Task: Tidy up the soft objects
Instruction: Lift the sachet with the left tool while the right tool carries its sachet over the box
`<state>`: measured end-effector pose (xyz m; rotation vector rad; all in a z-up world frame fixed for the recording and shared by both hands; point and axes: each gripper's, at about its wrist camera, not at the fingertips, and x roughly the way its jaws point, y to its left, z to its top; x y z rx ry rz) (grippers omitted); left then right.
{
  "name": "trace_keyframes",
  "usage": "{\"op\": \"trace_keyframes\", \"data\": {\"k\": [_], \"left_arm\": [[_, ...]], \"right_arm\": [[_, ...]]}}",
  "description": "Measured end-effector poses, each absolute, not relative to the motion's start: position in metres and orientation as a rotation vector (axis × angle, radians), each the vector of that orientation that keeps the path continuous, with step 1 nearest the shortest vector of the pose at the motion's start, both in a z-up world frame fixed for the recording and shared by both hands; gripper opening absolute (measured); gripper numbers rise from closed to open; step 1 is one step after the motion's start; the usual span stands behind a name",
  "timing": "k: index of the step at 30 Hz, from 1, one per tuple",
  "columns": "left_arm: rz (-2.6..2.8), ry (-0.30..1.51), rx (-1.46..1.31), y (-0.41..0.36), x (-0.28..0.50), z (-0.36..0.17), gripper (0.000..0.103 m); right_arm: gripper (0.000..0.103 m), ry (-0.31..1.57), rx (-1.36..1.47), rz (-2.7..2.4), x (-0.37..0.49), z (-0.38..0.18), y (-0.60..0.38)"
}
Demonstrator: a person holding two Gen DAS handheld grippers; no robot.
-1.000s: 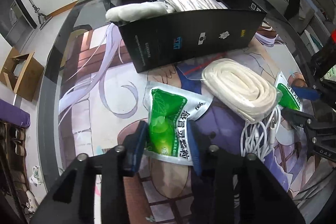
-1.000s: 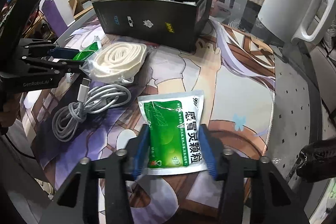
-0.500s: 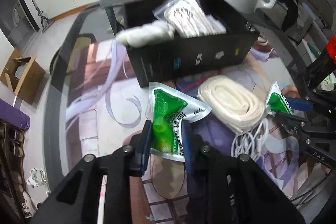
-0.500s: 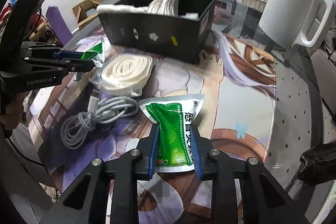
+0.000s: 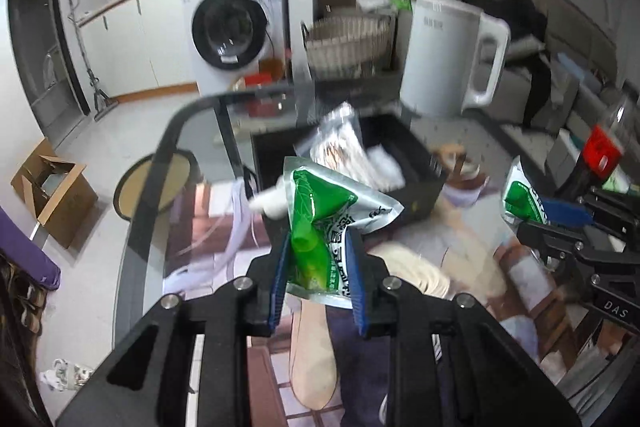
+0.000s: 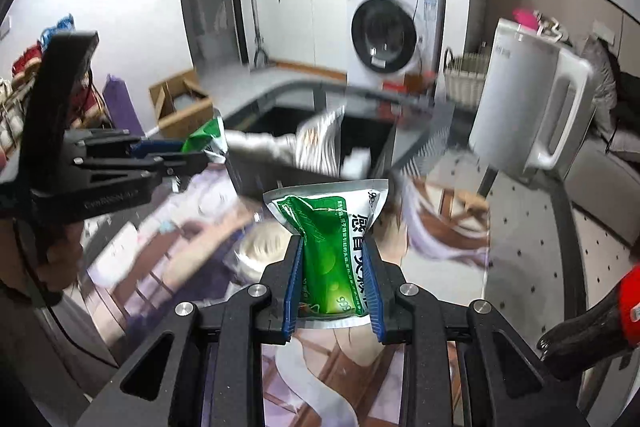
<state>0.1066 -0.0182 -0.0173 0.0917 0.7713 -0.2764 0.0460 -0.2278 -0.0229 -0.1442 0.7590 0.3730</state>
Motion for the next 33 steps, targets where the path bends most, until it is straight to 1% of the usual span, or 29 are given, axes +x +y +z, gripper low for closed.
{"op": "trace_keyframes", "data": {"k": [4, 9, 14, 18, 20, 33], "left_arm": [[-0.277, 0.657, 0.034, -0.008, 0.097, 0.003, 0.025], [-0.271, 0.542, 0.0, 0.001, 0.083, 0.021, 0.025], [-0.265, 0.414, -0.016, 0.01, 0.065, 0.038, 0.026], [-0.257, 0.338, -0.025, 0.015, 0.053, 0.048, 0.026], [-0.264, 0.328, -0.027, 0.016, 0.051, 0.05, 0.026], [-0.279, 0.362, -0.03, 0.009, 0.059, 0.046, 0.026]], "right_arm": [[0.028, 0.627, -0.13, 0.391, 0.032, 0.001, -0.227], [0.028, 0.404, -0.138, 0.441, 0.005, 0.031, -0.222], [0.028, 0.244, -0.121, 0.47, -0.019, 0.048, -0.221], [0.028, 0.2, -0.104, 0.453, -0.027, 0.053, -0.22], [0.028, 0.198, -0.1, 0.449, -0.028, 0.055, -0.222], [0.028, 0.201, -0.097, 0.425, -0.025, 0.052, -0.221]]}}
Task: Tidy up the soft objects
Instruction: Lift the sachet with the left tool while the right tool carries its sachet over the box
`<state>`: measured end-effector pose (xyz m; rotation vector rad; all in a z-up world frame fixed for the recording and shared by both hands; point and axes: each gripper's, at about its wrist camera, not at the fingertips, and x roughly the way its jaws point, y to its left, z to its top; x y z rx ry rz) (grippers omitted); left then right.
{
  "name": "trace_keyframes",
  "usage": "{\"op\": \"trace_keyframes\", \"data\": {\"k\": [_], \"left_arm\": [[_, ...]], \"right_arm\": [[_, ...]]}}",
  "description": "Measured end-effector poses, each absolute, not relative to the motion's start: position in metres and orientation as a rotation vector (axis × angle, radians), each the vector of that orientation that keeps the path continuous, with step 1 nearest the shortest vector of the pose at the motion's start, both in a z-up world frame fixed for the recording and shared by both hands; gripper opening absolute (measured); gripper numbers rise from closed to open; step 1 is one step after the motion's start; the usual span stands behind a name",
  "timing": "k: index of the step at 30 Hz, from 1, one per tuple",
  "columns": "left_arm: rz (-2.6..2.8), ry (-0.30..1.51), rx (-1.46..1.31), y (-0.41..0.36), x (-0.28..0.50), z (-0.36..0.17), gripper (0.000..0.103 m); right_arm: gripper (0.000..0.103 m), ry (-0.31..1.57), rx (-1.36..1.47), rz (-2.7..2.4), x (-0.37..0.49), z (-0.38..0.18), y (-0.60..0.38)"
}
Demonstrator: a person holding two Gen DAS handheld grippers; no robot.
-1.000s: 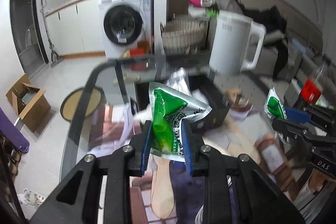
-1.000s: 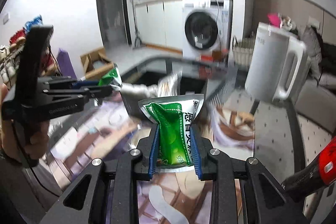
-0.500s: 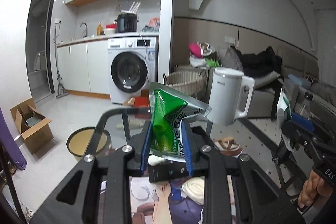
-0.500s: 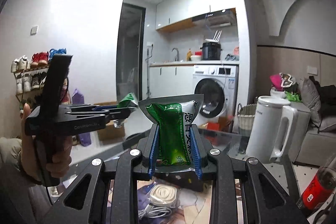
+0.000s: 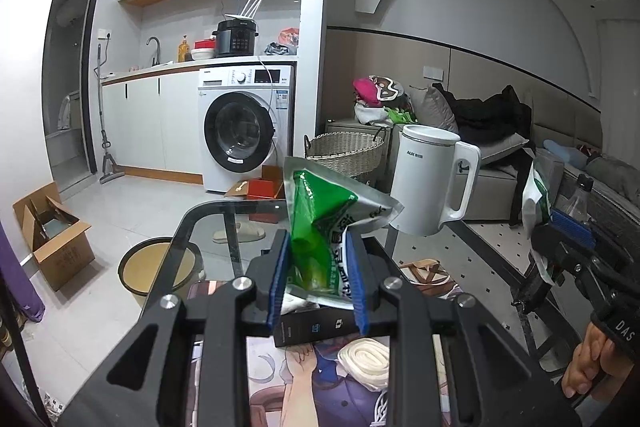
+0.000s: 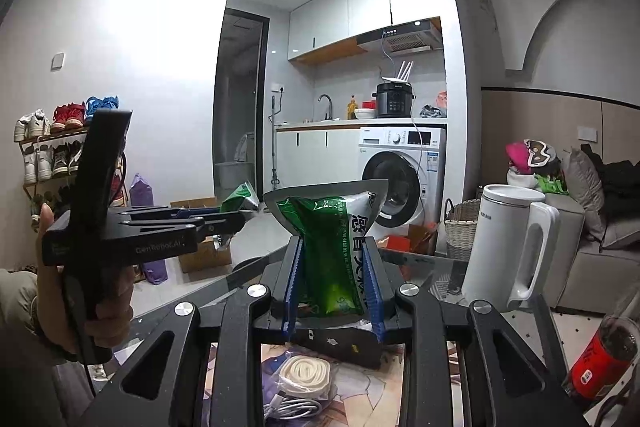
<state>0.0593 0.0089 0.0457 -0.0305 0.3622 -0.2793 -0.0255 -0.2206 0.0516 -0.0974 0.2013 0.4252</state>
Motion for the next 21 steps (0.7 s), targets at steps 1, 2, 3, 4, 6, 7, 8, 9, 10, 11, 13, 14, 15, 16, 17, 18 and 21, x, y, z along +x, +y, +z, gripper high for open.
{"op": "trace_keyframes", "data": {"k": [1, 2, 3, 4, 6, 7, 8, 9, 10, 11, 13, 14, 15, 16, 17, 18, 21], "left_arm": [[-0.279, 0.364, -0.031, 0.008, 0.061, 0.045, 0.026], [-0.278, 0.366, -0.035, 0.008, 0.062, 0.045, 0.026], [-0.279, 0.369, -0.041, 0.007, 0.065, 0.045, 0.026], [-0.28, 0.371, -0.046, 0.007, 0.067, 0.045, 0.026], [-0.278, 0.372, -0.061, 0.006, 0.072, 0.046, 0.026], [-0.273, 0.374, -0.063, 0.005, 0.074, 0.046, 0.026], [-0.269, 0.377, -0.065, 0.004, 0.077, 0.046, 0.026], [-0.268, 0.379, -0.069, 0.004, 0.08, 0.045, 0.026], [-0.267, 0.382, -0.07, 0.003, 0.083, 0.045, 0.026], [-0.263, 0.387, -0.071, 0.001, 0.086, 0.044, 0.026], [-0.256, 0.396, -0.073, -0.001, 0.093, 0.042, 0.026], [-0.253, 0.399, -0.075, -0.003, 0.097, 0.041, 0.026], [-0.248, 0.402, -0.075, -0.004, 0.1, 0.04, 0.026], [-0.24, 0.405, -0.075, -0.004, 0.105, 0.038, 0.026], [-0.234, 0.412, -0.078, -0.005, 0.109, 0.036, 0.026], [-0.229, 0.421, -0.082, -0.005, 0.114, 0.035, 0.026], [-0.217, 0.44, -0.096, -0.006, 0.126, 0.031, 0.026]], "right_arm": [[0.028, 0.202, -0.098, 0.423, -0.024, 0.051, -0.22], [0.028, 0.204, -0.097, 0.42, -0.022, 0.051, -0.22], [0.028, 0.206, -0.093, 0.416, -0.019, 0.052, -0.219], [0.028, 0.209, -0.09, 0.416, -0.017, 0.052, -0.219], [0.028, 0.216, -0.081, 0.411, -0.009, 0.054, -0.215], [0.028, 0.215, -0.079, 0.412, -0.006, 0.054, -0.214], [0.028, 0.216, -0.081, 0.411, -0.002, 0.055, -0.211], [0.028, 0.216, -0.082, 0.41, 0.002, 0.055, -0.208], [0.028, 0.216, -0.082, 0.409, 0.006, 0.055, -0.206], [0.028, 0.217, -0.081, 0.407, 0.01, 0.055, -0.202], [0.028, 0.222, -0.077, 0.405, 0.017, 0.053, -0.197], [0.028, 0.225, -0.072, 0.403, 0.021, 0.053, -0.195], [0.028, 0.226, -0.068, 0.4, 0.025, 0.054, -0.193], [0.028, 0.224, -0.062, 0.395, 0.028, 0.054, -0.191], [0.028, 0.223, -0.057, 0.39, 0.032, 0.054, -0.19], [0.028, 0.225, -0.054, 0.386, 0.036, 0.054, -0.189], [0.028, 0.232, -0.042, 0.369, 0.048, 0.052, -0.186]]}}
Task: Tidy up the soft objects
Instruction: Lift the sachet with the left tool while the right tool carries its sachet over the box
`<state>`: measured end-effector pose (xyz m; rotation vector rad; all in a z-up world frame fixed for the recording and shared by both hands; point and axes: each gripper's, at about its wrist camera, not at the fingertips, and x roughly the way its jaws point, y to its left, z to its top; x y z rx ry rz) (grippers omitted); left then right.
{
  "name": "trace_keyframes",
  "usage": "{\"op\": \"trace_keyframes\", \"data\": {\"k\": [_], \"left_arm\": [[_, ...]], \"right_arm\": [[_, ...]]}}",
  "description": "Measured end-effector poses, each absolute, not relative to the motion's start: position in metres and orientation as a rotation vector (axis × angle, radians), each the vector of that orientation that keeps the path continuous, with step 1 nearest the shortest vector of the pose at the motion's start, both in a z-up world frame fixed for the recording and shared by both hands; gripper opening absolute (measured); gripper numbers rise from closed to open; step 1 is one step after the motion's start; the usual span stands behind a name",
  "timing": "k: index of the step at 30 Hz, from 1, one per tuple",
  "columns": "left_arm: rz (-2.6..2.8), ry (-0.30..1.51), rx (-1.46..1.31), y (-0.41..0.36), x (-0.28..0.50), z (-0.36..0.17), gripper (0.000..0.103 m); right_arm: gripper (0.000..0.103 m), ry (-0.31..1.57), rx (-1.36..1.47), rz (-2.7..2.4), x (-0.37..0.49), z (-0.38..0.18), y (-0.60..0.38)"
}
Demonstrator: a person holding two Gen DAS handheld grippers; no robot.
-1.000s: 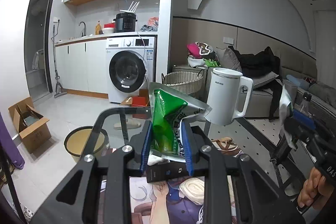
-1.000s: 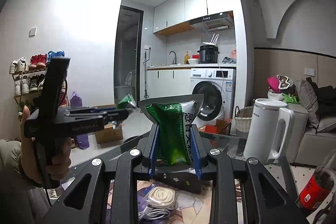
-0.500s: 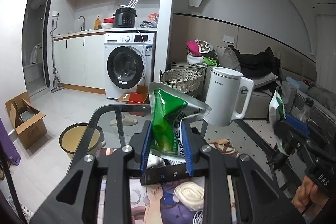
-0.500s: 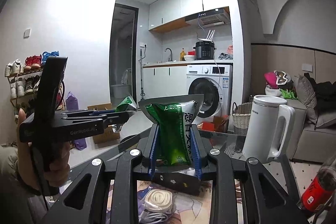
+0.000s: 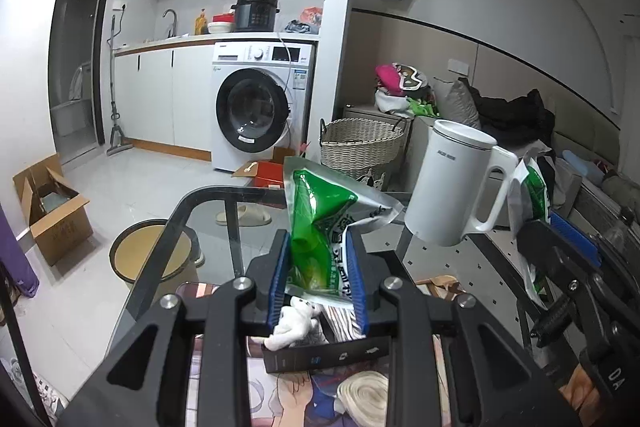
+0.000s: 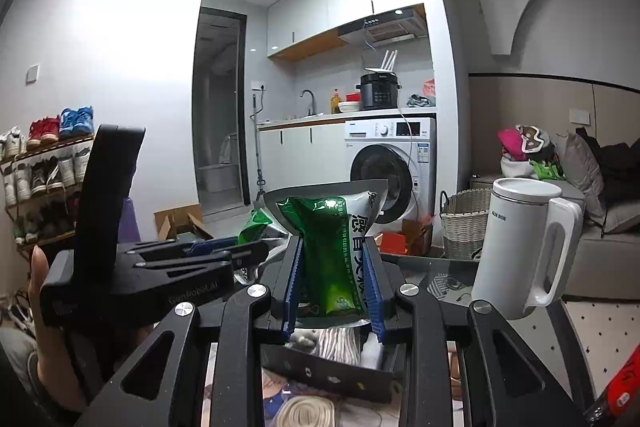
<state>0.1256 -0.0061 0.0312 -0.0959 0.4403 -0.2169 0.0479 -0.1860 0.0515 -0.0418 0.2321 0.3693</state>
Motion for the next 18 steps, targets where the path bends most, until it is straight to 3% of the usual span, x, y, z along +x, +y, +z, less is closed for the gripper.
{"op": "trace_keyframes", "data": {"k": [18], "left_arm": [[-0.195, 0.465, -0.105, -0.015, 0.146, 0.026, 0.026]], "right_arm": [[0.028, 0.303, -0.043, 0.335, 0.097, 0.037, -0.176]]}}
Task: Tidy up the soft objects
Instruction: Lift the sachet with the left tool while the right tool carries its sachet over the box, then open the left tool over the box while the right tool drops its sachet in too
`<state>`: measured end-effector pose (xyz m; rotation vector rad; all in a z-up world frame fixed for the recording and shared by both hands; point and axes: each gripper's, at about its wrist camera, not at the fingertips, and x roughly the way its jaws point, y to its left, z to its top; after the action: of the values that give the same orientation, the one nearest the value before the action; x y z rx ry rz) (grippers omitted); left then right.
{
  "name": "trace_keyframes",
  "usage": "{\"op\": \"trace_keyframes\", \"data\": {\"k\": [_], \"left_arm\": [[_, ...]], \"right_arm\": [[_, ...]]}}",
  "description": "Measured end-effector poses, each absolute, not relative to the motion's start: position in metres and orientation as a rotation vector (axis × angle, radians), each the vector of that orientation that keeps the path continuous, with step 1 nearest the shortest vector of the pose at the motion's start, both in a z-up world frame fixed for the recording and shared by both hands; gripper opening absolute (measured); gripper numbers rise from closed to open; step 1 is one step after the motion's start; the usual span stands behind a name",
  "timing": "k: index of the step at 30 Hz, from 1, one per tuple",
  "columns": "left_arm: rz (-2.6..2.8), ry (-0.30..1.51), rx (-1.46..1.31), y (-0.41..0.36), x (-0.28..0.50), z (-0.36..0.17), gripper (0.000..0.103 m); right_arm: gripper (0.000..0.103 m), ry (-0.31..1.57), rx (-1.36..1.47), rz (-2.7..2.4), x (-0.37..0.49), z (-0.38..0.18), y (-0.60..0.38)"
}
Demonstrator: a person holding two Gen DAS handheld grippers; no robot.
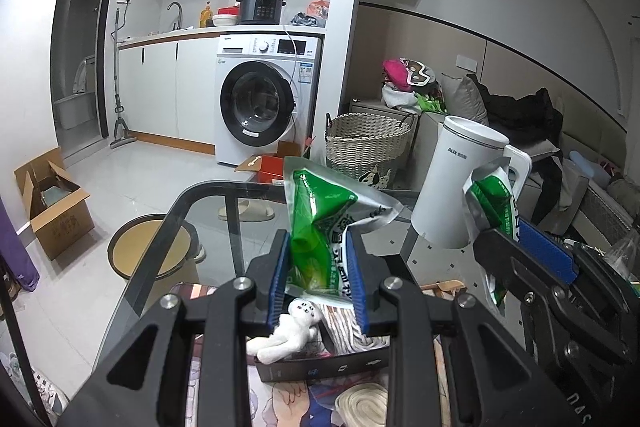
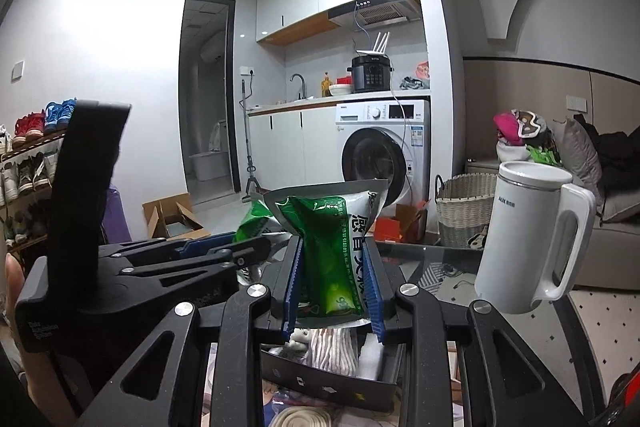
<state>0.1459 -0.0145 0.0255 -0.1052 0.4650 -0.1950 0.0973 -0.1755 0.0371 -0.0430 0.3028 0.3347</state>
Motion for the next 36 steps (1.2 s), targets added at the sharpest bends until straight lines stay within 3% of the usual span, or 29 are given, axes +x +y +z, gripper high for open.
{"op": "trace_keyframes", "data": {"k": [8, 20, 36], "left_arm": [[-0.18, 0.515, -0.088, -0.019, 0.159, 0.016, 0.026], [-0.164, 0.708, -0.073, -0.028, 0.207, -0.011, 0.026], [-0.174, 0.832, -0.07, -0.036, 0.221, -0.033, 0.027]], "right_arm": [[0.028, 0.378, -0.041, 0.332, 0.123, 0.027, -0.176], [0.028, 0.661, -0.028, 0.289, 0.19, -0.018, -0.187], [0.028, 0.786, -0.01, 0.3, 0.214, -0.043, -0.19]]}}
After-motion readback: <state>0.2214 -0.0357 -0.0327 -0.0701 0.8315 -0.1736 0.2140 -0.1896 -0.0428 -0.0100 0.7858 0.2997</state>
